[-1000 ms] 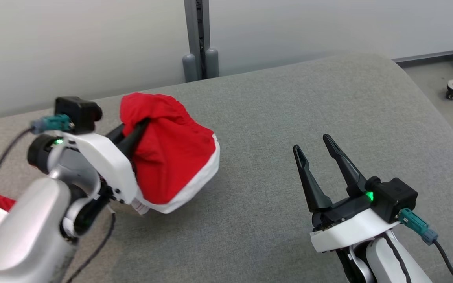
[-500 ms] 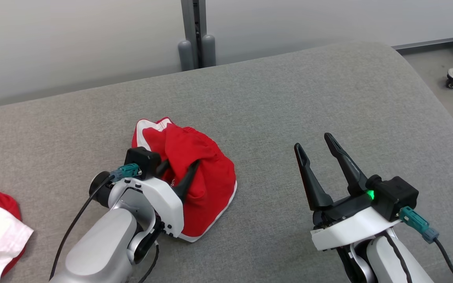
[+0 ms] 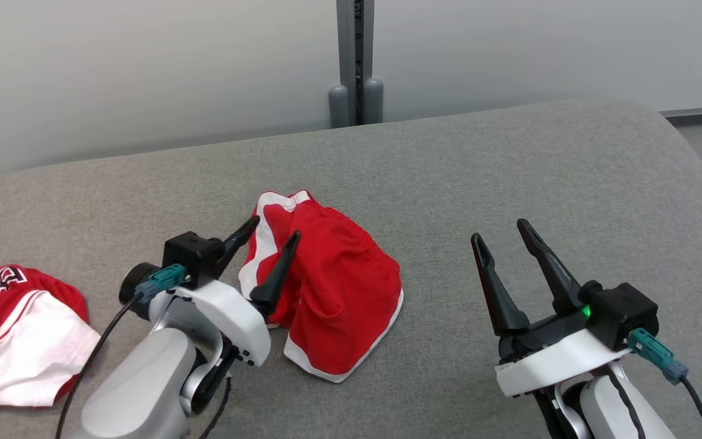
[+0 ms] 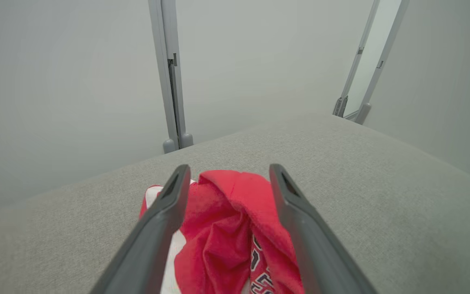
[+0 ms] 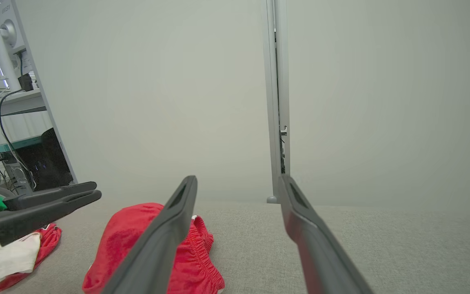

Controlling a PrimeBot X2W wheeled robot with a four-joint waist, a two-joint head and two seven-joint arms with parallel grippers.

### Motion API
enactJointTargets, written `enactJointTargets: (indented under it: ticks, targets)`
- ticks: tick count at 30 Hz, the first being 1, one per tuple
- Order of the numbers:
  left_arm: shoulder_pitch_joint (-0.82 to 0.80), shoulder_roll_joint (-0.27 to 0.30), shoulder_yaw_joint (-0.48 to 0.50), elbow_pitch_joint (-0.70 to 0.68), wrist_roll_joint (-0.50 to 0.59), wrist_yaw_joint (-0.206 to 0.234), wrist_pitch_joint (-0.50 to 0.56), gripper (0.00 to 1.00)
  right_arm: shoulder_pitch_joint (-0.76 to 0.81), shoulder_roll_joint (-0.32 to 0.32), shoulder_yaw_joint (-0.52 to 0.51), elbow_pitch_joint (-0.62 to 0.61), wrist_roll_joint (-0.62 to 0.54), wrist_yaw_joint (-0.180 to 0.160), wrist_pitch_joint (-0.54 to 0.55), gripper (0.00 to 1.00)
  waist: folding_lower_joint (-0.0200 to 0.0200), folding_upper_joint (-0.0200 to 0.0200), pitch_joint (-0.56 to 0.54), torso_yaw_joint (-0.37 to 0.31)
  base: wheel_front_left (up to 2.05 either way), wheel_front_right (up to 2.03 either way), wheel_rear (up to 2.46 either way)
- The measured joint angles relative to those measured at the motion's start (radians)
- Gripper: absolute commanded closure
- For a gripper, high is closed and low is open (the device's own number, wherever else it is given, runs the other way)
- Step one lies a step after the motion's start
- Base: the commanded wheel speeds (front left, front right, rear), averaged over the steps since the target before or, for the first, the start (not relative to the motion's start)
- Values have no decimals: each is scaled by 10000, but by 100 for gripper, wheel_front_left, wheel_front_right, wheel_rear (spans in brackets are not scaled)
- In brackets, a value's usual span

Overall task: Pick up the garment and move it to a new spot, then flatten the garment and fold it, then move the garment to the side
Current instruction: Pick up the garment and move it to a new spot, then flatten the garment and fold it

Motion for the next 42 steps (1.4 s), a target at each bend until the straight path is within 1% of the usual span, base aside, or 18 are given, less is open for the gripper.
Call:
enactJointTargets:
  ticks: [5,12,15,20,24,30,36,42]
  targets:
    - [732,623,485,-982,8,761,-431,0,232,-50,-40,23,2,0,0,0,0,0,-247,334,0,0,0]
    - [2225,1361,1570,-2383,-96,1764,-1028,0,469,-82,-94,25,31,0,0,0,0,0,-481,670,0,0,0]
    - [2851,1455,2140,-2830,-77,2132,-1129,0,609,-81,-297,29,81,0,0,0,-1,0,-509,748,0,0,0]
    - [3688,1177,3016,-3446,33,2426,-1164,0,943,-31,-779,52,52,0,0,0,0,0,-563,870,0,0,0]
    - [4373,652,3515,-3894,397,2447,-1170,0,1060,42,-972,48,-56,0,0,0,0,0,-590,846,0,0,0]
    - [5103,-82,4142,-4161,1116,2257,-1172,0,1128,109,-1037,48,-75,0,0,0,0,0,-564,759,0,0,0]
    - [5299,-585,4475,-4161,1695,1864,-1172,0,1089,128,-1041,90,-75,0,0,0,0,0,-480,734,0,0,0]
    - [5306,-863,4658,-4100,1990,1588,-1172,0,1024,132,-986,192,-75,0,0,0,0,0,-470,769,0,0,0]
